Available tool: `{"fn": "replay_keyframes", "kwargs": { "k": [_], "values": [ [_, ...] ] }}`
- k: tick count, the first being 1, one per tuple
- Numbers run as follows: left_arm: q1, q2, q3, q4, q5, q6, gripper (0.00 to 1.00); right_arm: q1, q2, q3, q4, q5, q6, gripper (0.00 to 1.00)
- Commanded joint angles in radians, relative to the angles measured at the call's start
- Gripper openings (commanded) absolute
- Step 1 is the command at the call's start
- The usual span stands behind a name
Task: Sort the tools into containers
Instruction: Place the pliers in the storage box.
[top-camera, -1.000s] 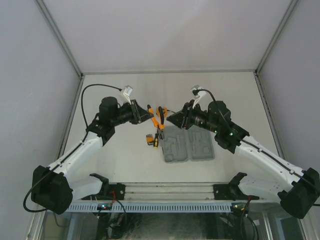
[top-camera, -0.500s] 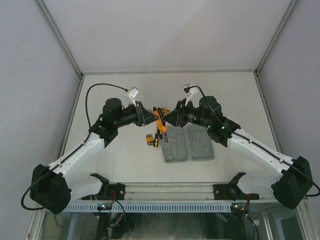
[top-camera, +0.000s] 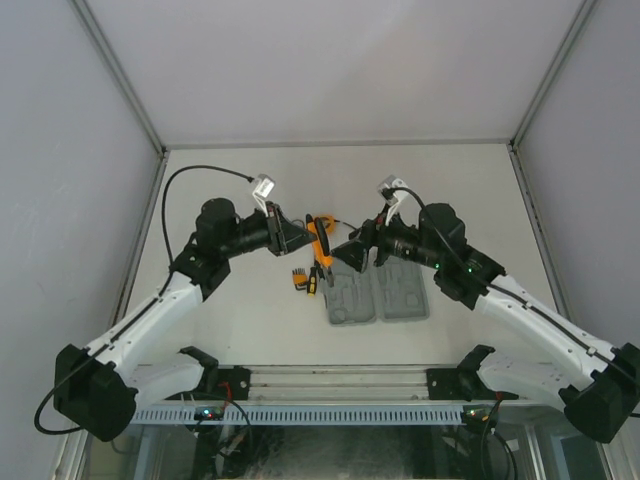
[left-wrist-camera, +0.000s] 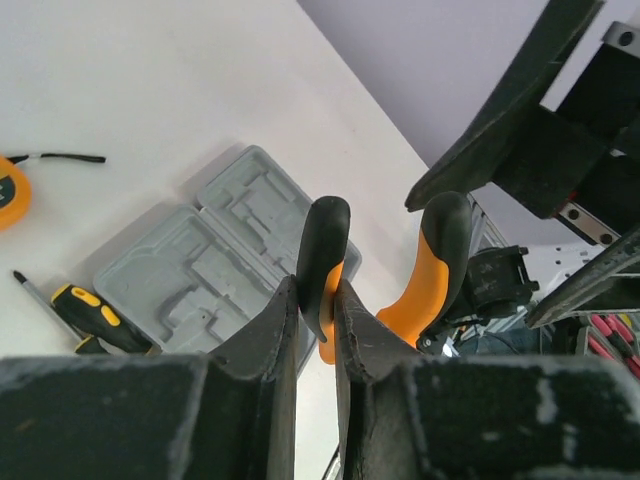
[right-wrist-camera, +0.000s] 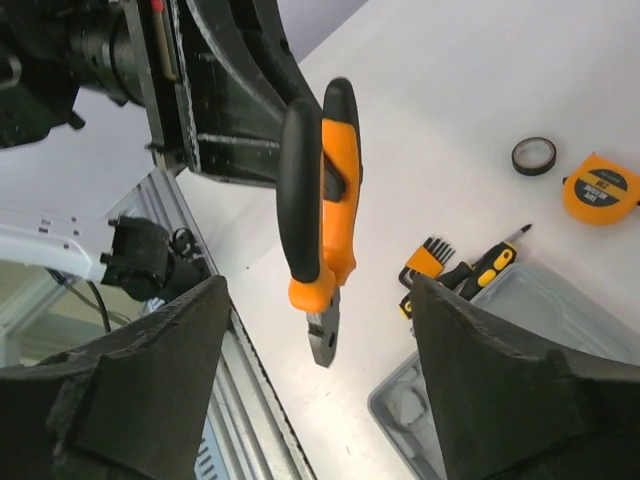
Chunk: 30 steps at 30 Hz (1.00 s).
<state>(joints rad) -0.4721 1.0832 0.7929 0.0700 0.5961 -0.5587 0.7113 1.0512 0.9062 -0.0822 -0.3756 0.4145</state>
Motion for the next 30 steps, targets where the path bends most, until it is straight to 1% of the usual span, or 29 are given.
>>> {"fn": "replay_keyframes", "kwargs": {
  "k": [1,4,6,8,13,23,30],
  "values": [
    [-0.006,-0.072,0.057,0.083,0.095,0.042,0.0,0.008,-0.066,-0.043,0.037,-0.08,-0.072,0.78],
    [-0.006,-0.09,0.077,0.083,0.128,0.056,0.0,0.012,-0.078,-0.048,0.067,-0.16,-0.088,0.85],
    [-0.006,-0.102,0.092,0.083,0.149,0.065,0.0,0.017,-0.077,-0.046,0.089,-0.214,-0.099,0.88],
    [-0.038,-0.111,0.108,0.083,0.168,0.073,0.0,0.025,-0.073,-0.047,0.108,-0.245,-0.104,0.9],
    [-0.072,-0.115,0.145,0.092,0.199,0.076,0.0,0.056,-0.05,-0.045,0.175,-0.279,-0.097,0.91],
    [-0.117,-0.114,0.154,0.195,0.254,0.015,0.0,0.071,-0.023,-0.038,0.264,-0.34,-0.053,0.85],
    [-0.122,-0.123,0.153,0.223,0.254,-0.001,0.0,0.077,-0.012,-0.038,0.313,-0.411,-0.02,0.72]
  ]
}}
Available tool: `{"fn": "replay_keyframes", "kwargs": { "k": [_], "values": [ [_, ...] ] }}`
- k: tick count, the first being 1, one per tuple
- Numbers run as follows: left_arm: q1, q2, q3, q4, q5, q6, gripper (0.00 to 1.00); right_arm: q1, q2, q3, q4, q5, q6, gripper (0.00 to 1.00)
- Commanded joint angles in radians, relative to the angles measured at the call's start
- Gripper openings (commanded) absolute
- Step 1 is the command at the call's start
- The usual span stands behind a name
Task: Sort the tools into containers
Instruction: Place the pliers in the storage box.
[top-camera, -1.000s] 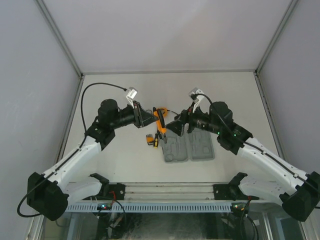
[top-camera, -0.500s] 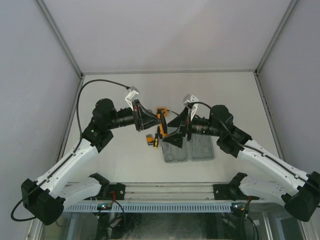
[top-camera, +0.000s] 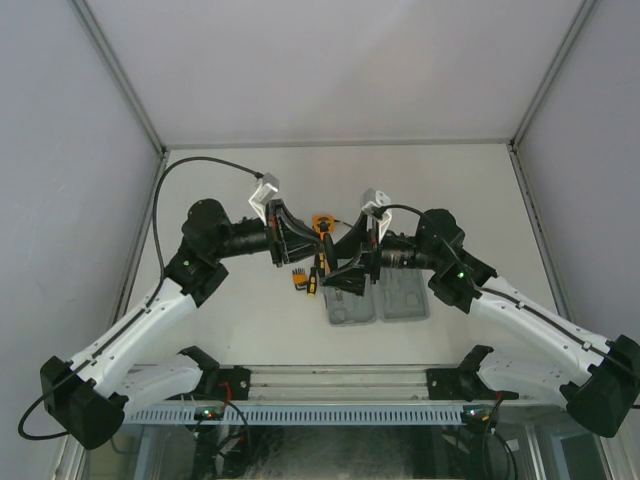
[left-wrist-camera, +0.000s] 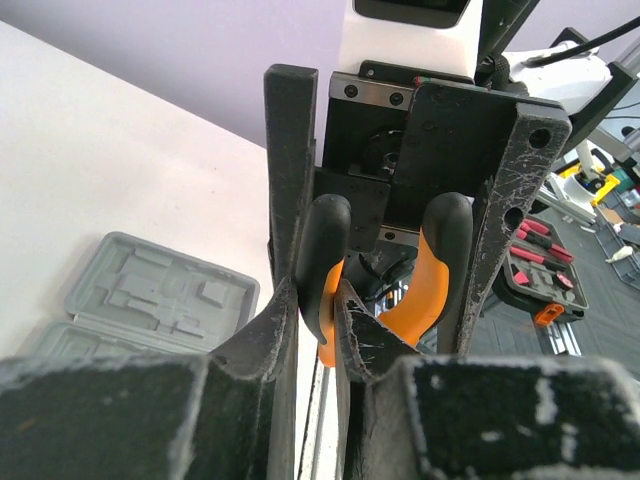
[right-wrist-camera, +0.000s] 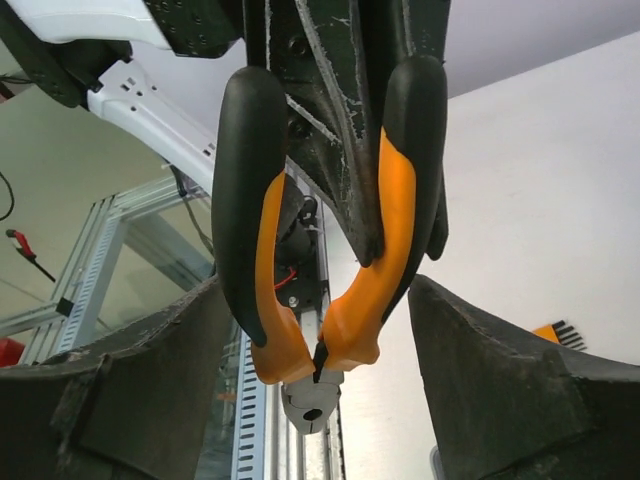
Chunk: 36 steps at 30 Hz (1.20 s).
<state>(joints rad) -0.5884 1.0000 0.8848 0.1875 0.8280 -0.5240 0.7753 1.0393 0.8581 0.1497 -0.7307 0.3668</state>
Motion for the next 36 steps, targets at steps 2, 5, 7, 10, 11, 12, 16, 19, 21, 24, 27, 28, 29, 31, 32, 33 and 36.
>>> {"fn": "replay_keyframes", "kwargs": {
  "k": [2,5,7,10,11,12,16,19,21,24,27,28,29,31,32,33,36],
  "values": [
    [-0.006,-0.043,0.061,0.109,0.013,-0.039,0.0,0.014,0.004,0.01,0.073,-0.064,0.027,0.68],
    [-0.005,-0.049,0.061,0.113,0.007,-0.042,0.0,0.016,0.005,0.008,0.061,-0.07,0.024,0.61],
    [-0.006,-0.053,0.06,0.115,0.003,-0.043,0.0,0.017,0.004,0.004,0.06,-0.073,0.023,0.57],
    [-0.005,-0.062,0.06,0.115,-0.003,-0.044,0.01,0.016,0.002,0.003,0.061,-0.076,0.021,0.44],
    [-0.005,-0.065,0.06,0.115,-0.007,-0.044,0.01,0.016,0.002,0.004,0.062,-0.077,0.02,0.39],
    [-0.006,-0.068,0.058,0.115,-0.01,-0.044,0.02,0.016,0.001,0.004,0.063,-0.078,0.019,0.31],
    [-0.005,-0.078,0.054,0.112,-0.022,-0.046,0.08,0.012,-0.011,0.004,0.053,-0.057,0.006,0.0],
    [-0.006,-0.086,0.057,0.09,-0.04,-0.041,0.21,0.01,-0.028,0.004,0.033,-0.023,-0.012,0.0],
    [-0.005,-0.097,0.058,0.067,-0.051,-0.028,0.31,0.009,-0.046,0.004,0.01,0.021,-0.026,0.0],
    [-0.005,-0.118,0.059,0.033,-0.077,-0.007,0.42,0.008,-0.079,0.004,-0.037,0.099,-0.056,0.0],
    [-0.006,-0.136,0.06,0.005,-0.098,0.005,0.47,0.014,-0.11,0.004,-0.071,0.186,-0.071,0.0],
    [-0.005,-0.137,0.061,-0.004,-0.105,0.007,0.47,0.015,-0.118,0.002,-0.075,0.204,-0.074,0.0],
    [-0.005,-0.141,0.062,-0.014,-0.109,0.012,0.48,0.014,-0.126,-0.006,-0.067,0.213,-0.085,0.0],
    [-0.006,-0.145,0.071,-0.052,-0.128,0.025,0.48,0.015,-0.142,-0.025,-0.053,0.247,-0.114,0.0],
    [-0.005,-0.149,0.076,-0.075,-0.139,0.036,0.49,0.019,-0.147,-0.028,-0.06,0.276,-0.141,0.0],
    [-0.004,-0.154,0.083,-0.104,-0.154,0.047,0.49,0.02,-0.15,-0.029,-0.072,0.306,-0.172,0.0],
    [-0.004,-0.176,0.097,-0.189,-0.204,0.086,0.49,0.024,-0.16,-0.029,-0.104,0.367,-0.291,0.0]
  ]
}}
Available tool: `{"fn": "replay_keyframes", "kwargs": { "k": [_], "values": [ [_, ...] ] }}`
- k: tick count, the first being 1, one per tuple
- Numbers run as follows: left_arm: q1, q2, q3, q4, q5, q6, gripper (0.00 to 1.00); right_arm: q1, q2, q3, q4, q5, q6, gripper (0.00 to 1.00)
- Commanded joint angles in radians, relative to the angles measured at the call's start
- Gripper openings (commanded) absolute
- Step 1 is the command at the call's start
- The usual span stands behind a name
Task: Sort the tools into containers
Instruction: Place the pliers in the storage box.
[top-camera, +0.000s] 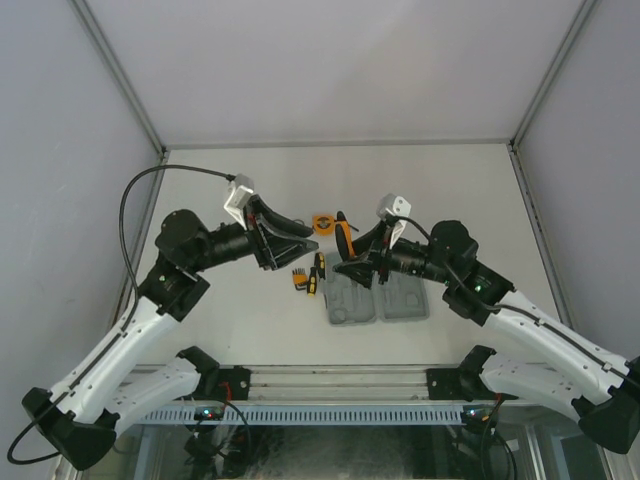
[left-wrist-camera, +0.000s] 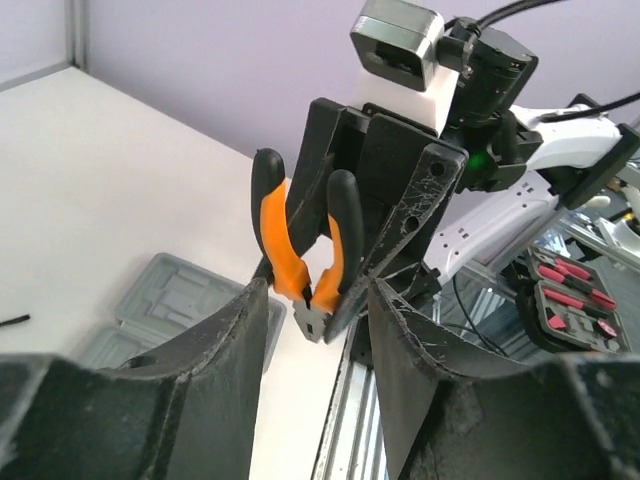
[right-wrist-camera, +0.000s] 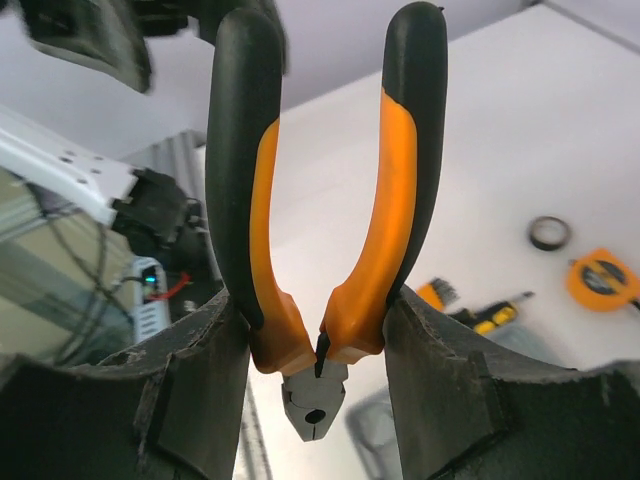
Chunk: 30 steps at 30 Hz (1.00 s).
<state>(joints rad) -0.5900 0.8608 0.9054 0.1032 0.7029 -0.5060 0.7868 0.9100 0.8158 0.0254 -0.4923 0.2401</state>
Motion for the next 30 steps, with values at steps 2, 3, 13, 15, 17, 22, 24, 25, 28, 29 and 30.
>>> {"fn": "replay_keyframes", "kwargs": {
  "k": [2,3,13,15,17,22,24,25,28,29,30],
  "values": [
    [-0.002,-0.057,0.084,-0.165,-0.123,0.094,0.5,0.016,-0.038,0.013,0.001,0.155,-0.241,0.0],
    [-0.003,-0.065,0.09,-0.208,-0.144,0.109,0.5,0.018,-0.046,0.013,-0.012,0.168,-0.279,0.0],
    [-0.004,-0.079,0.127,-0.428,-0.336,0.192,0.57,0.037,-0.028,0.013,-0.245,0.171,-0.774,0.0],
    [-0.006,-0.066,0.146,-0.472,-0.353,0.212,0.57,0.05,-0.02,0.013,-0.282,0.203,-0.859,0.0],
    [-0.008,-0.051,0.161,-0.504,-0.361,0.231,0.57,0.059,-0.014,0.011,-0.31,0.226,-0.924,0.0],
    [-0.025,-0.002,0.202,-0.582,-0.373,0.268,0.58,0.093,0.005,0.009,-0.396,0.233,-1.156,0.0],
    [-0.043,0.031,0.226,-0.613,-0.389,0.287,0.58,0.123,0.015,0.009,-0.432,0.26,-1.249,0.0],
    [-0.054,0.045,0.234,-0.627,-0.392,0.296,0.57,0.135,0.02,0.009,-0.437,0.282,-1.279,0.0],
    [-0.086,0.079,0.247,-0.651,-0.401,0.313,0.57,0.18,0.035,0.01,-0.44,0.359,-1.368,0.0],
    [-0.096,0.09,0.251,-0.657,-0.402,0.318,0.56,0.198,0.04,0.009,-0.44,0.391,-1.396,0.0],
    [-0.103,0.103,0.256,-0.665,-0.403,0.325,0.55,0.215,0.046,0.009,-0.436,0.432,-1.424,0.0]
  ]
}}
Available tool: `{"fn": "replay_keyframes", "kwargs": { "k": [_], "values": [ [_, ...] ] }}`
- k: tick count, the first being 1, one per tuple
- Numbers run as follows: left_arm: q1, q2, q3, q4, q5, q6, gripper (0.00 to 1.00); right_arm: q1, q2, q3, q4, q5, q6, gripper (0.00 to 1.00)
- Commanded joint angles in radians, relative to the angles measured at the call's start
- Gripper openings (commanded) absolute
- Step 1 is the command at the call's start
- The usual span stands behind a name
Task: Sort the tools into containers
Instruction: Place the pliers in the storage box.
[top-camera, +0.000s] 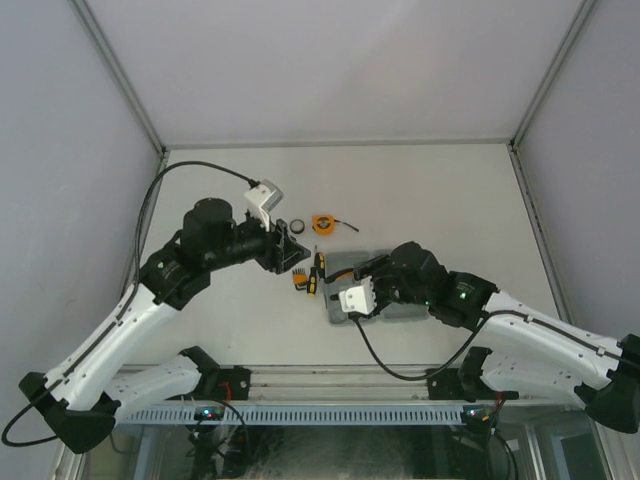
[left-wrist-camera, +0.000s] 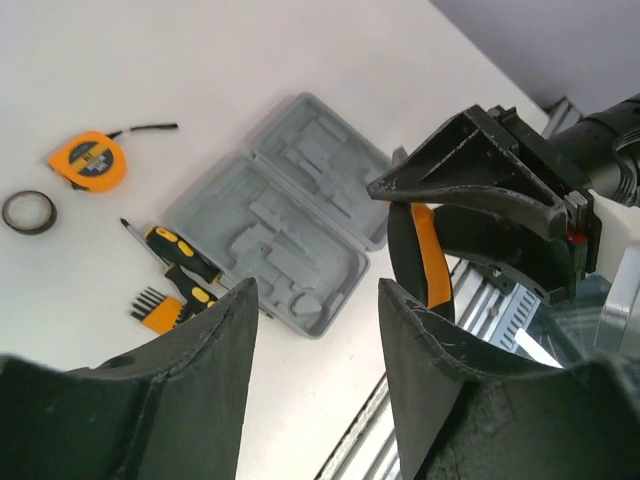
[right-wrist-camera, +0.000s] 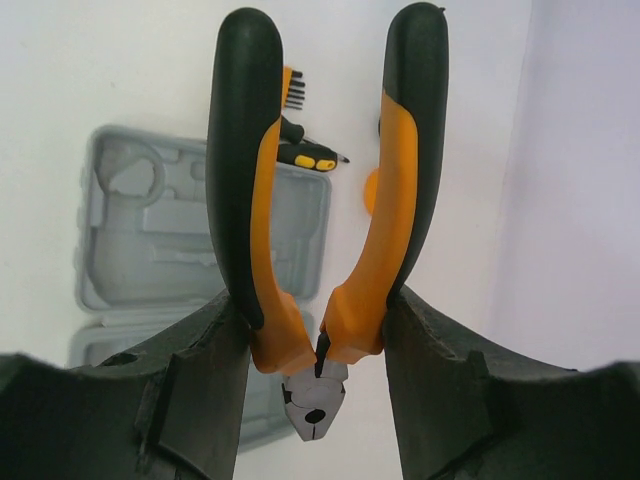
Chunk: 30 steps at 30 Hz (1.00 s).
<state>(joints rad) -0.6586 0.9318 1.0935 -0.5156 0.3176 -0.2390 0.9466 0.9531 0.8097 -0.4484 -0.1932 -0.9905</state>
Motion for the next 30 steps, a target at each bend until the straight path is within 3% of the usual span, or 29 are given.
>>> {"fn": "replay_keyframes", "kwargs": {
  "k": [1,6,13,30],
  "values": [
    [-0.039,0.045,0.075,-0.056,-0.014,0.064,0.54,0.075,0.008,0.016,0.041,0.17,-0.221,0.0],
    [-0.053,0.105,0.095,-0.081,0.023,0.068,0.52,0.164,0.039,0.016,0.065,0.343,-0.334,0.0],
    [-0.087,0.155,0.101,-0.083,0.085,0.078,0.52,0.248,0.034,-0.01,0.152,0.469,-0.477,0.0],
    [-0.142,0.225,0.091,-0.048,0.116,0.064,0.52,0.361,0.047,-0.012,0.248,0.596,-0.633,0.0]
  ]
}}
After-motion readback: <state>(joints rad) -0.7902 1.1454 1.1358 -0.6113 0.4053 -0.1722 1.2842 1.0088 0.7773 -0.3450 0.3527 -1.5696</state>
